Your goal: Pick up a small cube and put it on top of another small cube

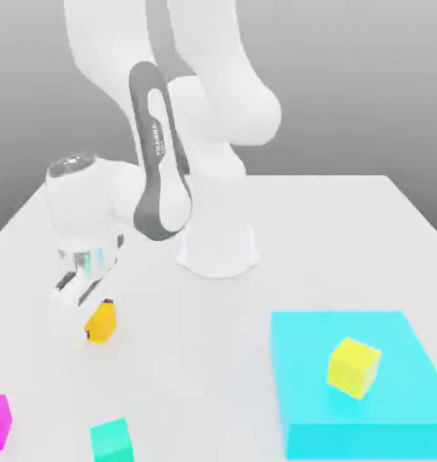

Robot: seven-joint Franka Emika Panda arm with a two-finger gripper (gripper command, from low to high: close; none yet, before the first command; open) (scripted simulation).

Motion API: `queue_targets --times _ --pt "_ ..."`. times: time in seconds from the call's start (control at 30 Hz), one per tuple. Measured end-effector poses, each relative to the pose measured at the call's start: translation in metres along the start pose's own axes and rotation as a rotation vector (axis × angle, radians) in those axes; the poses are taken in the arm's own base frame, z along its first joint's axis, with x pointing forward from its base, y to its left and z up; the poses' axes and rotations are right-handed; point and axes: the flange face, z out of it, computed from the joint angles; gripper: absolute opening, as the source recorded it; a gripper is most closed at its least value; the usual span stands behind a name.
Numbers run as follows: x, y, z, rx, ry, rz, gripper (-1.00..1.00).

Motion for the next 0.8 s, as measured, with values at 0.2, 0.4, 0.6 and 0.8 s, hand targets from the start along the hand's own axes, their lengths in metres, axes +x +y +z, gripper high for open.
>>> queue_targets --times 0.2,0.4,0.6,0.8 --pt "0.0 -0.001 -0.012 0.002 0.001 0.001 -1.0" --pt "0.0 -0.001 -0.056 0.001 0.0 0.001 -1.0" --pt "-0.07 -0.034 -0.077 -0.001 -0.005 -0.316 -1.0" --pt "-0.161 -0.061 -0.094 -0.001 -0.006 -0.678 -1.0"
